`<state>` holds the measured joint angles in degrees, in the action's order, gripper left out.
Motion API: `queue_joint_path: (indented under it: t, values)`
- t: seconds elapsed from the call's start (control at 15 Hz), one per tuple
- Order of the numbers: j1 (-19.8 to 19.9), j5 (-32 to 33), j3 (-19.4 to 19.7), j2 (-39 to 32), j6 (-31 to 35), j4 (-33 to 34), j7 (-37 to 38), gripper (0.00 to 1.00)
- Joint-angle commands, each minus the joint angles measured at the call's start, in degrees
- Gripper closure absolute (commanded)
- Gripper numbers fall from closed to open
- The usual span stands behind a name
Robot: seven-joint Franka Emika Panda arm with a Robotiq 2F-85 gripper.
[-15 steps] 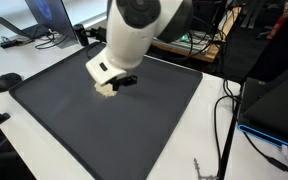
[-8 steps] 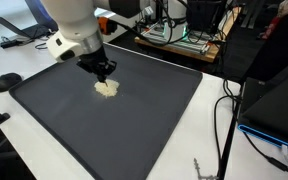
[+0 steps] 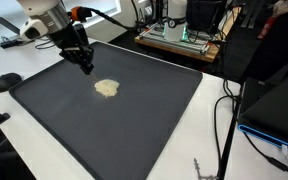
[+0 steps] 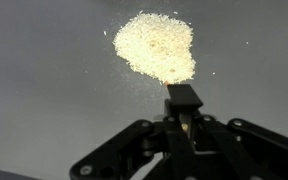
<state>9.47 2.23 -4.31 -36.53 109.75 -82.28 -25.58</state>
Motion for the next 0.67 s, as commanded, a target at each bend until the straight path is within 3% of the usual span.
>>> queue_joint_path:
  t: [0.0,0.6]
  values:
    - [4.58,-7.1,-0.61,-0.69,0.04,1.02,-6.01,0.97]
    - [15.57,-25.53,-1.29,-4.68,2.69,0.48,-19.89,0.97]
